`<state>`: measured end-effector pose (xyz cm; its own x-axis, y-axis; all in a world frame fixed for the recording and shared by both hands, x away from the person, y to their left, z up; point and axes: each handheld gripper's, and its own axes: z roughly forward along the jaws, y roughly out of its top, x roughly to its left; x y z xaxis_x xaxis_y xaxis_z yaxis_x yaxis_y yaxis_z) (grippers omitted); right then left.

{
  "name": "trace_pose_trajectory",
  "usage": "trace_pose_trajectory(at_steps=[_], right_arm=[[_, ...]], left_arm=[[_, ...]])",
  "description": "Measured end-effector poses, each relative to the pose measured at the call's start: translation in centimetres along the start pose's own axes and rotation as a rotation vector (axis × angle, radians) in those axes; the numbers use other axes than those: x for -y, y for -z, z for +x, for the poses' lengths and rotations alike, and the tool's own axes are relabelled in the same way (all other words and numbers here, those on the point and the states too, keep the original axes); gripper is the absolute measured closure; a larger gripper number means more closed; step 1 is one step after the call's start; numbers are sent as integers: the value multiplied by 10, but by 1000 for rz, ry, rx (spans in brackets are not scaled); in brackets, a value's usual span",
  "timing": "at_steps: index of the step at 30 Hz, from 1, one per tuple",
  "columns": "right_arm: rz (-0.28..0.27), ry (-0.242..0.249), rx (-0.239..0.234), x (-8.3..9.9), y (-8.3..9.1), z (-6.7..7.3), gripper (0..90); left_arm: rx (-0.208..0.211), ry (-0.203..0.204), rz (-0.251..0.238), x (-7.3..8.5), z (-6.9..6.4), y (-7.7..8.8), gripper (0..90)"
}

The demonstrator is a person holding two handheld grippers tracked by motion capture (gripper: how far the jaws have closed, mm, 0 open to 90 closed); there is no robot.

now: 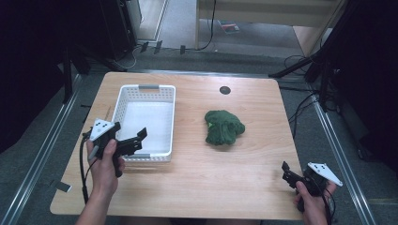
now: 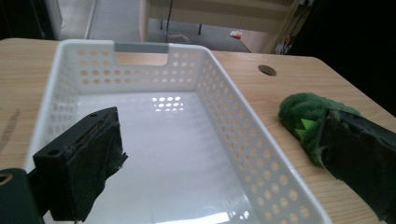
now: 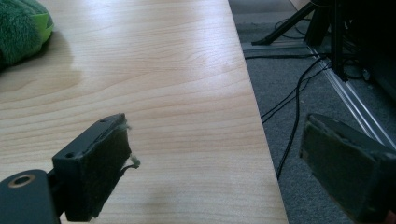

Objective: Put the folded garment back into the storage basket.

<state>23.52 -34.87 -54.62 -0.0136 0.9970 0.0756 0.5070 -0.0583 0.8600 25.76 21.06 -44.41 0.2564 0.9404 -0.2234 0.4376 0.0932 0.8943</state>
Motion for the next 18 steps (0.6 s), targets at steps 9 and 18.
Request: trace_pose_trajectory(at_steps=[9,18], right_arm=[[3,13,4,0,0,2,92],[4,16,7,0,0,2,91]], left_arm=[[35,-15,26,-2,-36,-25,12],[46,-20,55,-2,-61,-48,12]])
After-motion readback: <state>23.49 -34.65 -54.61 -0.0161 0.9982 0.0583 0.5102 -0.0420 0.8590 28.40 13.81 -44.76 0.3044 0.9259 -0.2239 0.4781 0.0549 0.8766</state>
